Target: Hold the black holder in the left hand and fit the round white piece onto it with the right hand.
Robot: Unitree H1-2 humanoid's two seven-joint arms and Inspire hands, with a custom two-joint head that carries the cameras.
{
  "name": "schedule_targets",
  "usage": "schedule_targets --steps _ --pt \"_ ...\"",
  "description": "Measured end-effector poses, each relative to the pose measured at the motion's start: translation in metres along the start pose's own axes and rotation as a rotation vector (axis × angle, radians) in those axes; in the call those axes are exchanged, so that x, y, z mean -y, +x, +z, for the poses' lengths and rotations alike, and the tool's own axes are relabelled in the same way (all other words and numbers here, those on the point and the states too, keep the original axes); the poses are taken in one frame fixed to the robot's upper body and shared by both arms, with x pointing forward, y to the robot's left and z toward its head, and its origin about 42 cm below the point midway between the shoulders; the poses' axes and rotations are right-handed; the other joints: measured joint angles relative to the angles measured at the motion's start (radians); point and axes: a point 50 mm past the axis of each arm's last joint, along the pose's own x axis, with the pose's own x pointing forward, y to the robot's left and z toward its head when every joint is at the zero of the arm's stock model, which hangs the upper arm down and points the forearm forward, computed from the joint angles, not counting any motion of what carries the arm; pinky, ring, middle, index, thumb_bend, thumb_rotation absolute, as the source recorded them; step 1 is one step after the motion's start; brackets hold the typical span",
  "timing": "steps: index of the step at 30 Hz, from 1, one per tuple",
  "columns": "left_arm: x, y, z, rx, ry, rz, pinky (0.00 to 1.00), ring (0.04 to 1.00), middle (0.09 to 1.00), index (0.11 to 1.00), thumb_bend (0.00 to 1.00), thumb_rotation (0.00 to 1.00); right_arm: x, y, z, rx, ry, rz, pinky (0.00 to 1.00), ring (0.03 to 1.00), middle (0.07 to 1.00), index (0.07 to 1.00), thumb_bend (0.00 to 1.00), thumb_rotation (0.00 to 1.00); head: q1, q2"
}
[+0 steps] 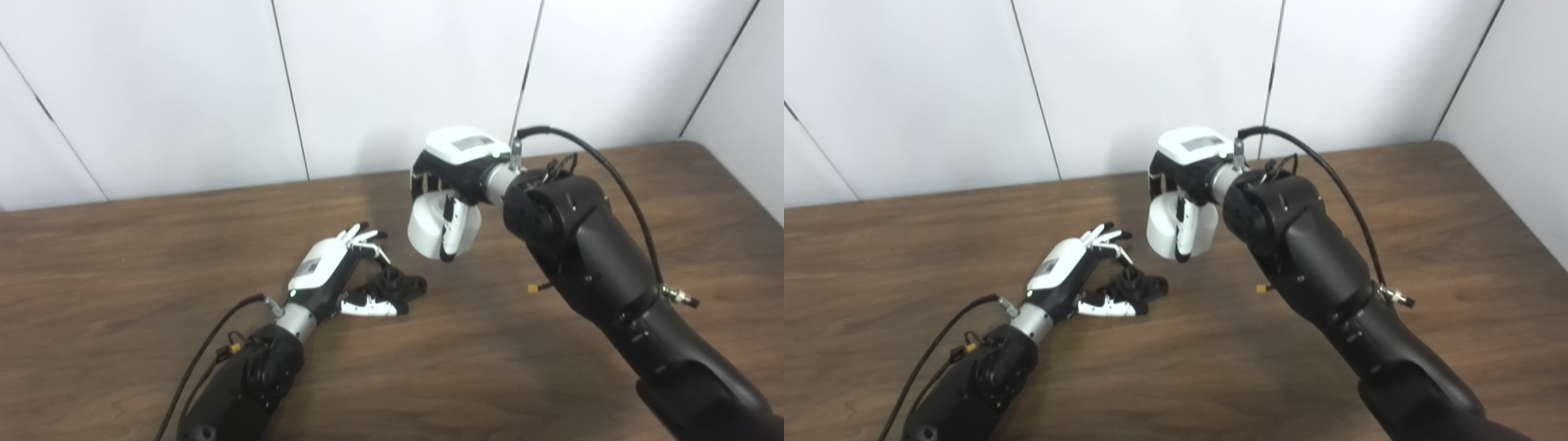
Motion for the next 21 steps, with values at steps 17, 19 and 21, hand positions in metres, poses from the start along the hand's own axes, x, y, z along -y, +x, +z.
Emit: schedule_targets --steps 17,19,21 --pt "0.002 0.002 0.003 -0.004 -0.004 0.001 1.0 0.994 0.896 0.481 0.52 0.06 0.0 0.002 0.009 0.017 0.008 -0.008 0.3 0.368 0.482 0.54 0.51 0.0 0.025 0.014" --pt "0.002 0.002 0.003 -0.005 -0.004 0.001 1.0 0.995 0.898 0.481 0.52 0.06 -0.001 0.002 0.01 0.019 0.01 -0.008 0.29 0.361 0.474 0.544 0.51 0.0 0.028 0.014" --pt "0.002 0.002 0.003 -0.005 -0.004 0.002 1.0 0.995 0.896 0.481 0.52 0.06 -0.001 0.002 0.011 0.021 0.011 -0.007 0.28 0.355 0.468 0.547 0.51 0.0 0.028 0.014"
